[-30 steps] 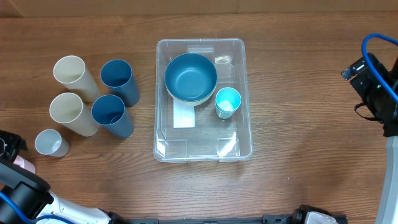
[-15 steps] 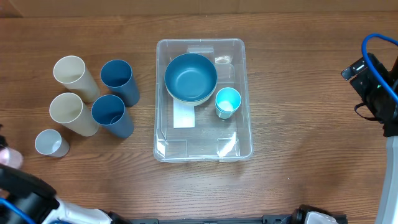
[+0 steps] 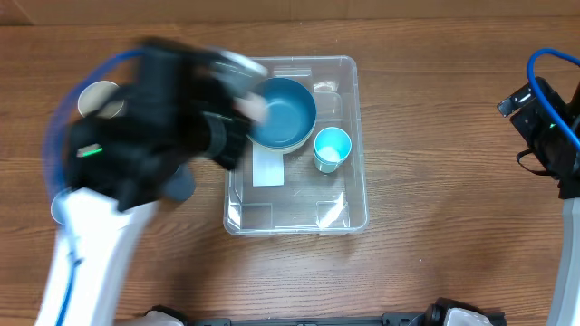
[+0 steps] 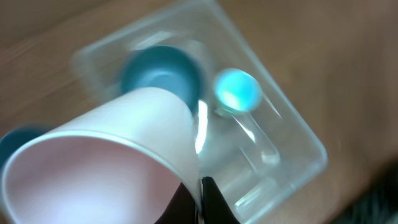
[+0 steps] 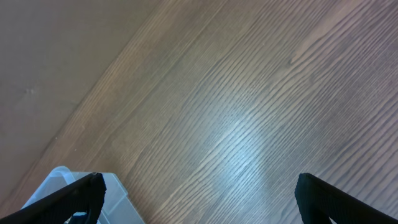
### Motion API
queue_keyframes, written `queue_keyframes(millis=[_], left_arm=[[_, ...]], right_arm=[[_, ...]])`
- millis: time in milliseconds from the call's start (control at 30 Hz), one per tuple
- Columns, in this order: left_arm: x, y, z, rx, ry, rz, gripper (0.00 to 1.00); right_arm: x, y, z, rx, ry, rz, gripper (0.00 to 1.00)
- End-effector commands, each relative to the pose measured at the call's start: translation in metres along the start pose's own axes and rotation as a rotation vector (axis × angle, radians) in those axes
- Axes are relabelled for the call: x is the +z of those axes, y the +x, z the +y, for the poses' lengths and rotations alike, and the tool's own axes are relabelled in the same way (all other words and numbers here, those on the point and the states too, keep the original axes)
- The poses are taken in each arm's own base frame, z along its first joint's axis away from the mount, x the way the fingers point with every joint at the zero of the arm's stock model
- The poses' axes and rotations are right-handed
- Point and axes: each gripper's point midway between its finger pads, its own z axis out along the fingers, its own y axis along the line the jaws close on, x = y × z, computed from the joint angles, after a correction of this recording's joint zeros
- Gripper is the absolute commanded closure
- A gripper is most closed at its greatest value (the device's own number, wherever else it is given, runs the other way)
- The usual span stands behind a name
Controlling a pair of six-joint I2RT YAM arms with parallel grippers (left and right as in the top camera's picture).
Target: Pack container
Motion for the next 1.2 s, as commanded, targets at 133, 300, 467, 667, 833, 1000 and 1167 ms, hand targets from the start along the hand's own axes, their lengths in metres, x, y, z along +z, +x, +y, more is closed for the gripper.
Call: queue_keyframes(millis=[133,300,467,667,833,1000,1167], left_arm=[[0.133,0.029,-0.064,0.598,0.113,0.336,0.96],[0.190,0.027,-0.066,0.702,0.134,0.352,0.96],[0.212,0.010,-0.071,0.711,0.128,0.274,0.96],[0.207,0.020,-0.067,0.680,0.118,0.326,0.71],[0.187,0.014,-0.041,0.508,-0.059,0.358,0.11],[0.082,-0.006,0.052,0.038,-0.541,0.342,0.14],[-0.044,0.015,0.152,-0.528,-0.761,0.128,0.06]], right_arm=[[-0.004,-0.004,0.000,0.009,-0.003,-0.019,0.00],[-0.004,-0.004,0.000,0.009,-0.003,-0.019,0.00],[-0.004,-0.004,0.000,0.009,-0.003,-0.019,0.00],[-0.004,-0.004,0.000,0.009,-0.003,-0.019,0.00],[-0.004,-0.004,0.000,0.009,-0.003,-0.019,0.00],[-0.004,-0.004,0.000,0.009,-0.003,-0.019,0.00],[-0.004,-0.004,0.000,0.009,-0.003,-0.019,0.00]])
